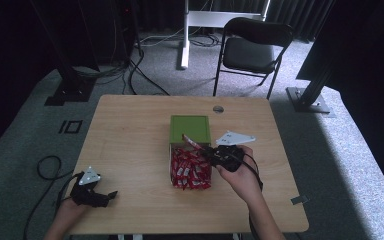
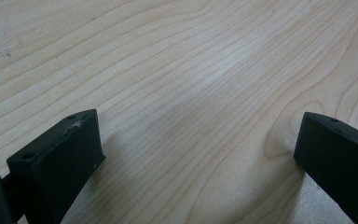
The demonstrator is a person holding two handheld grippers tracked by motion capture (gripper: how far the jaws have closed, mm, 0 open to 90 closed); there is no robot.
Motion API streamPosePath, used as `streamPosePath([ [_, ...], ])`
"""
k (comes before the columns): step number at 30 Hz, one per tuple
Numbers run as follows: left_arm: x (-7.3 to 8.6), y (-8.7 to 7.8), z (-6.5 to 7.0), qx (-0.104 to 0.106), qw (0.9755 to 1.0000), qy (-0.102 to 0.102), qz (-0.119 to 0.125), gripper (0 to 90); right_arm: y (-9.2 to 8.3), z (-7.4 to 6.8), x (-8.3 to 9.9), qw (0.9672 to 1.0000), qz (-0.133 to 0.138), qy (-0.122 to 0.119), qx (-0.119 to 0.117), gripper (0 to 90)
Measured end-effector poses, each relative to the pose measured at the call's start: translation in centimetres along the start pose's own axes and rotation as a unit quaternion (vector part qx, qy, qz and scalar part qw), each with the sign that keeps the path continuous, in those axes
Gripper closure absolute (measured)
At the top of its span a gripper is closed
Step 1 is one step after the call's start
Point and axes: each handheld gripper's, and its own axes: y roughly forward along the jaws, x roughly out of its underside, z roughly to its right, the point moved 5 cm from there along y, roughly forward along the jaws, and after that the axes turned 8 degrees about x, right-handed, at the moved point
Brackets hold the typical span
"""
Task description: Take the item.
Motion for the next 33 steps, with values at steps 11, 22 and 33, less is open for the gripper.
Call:
streamPosePath([
  [11, 0.0, 0.0, 0.0, 0.0, 1.0, 0.0, 0.0, 1.7, -0.8, 3.9, 0.0, 0.995, 0.048, 0.039, 0.079, 81.4],
  [22, 0.0, 0.0, 0.0, 0.0, 1.0, 0.0, 0.001, 1.7, 1.5, 7.8, 2.3, 0.9762, 0.068, 0.107, 0.176, 81.3],
  [33, 0.0, 0.0, 0.0, 0.0, 1.0, -0.001, 0.001, 1.7, 6.1, 8.3, 6.3, 0.96, 0.055, 0.205, 0.183, 81.3],
])
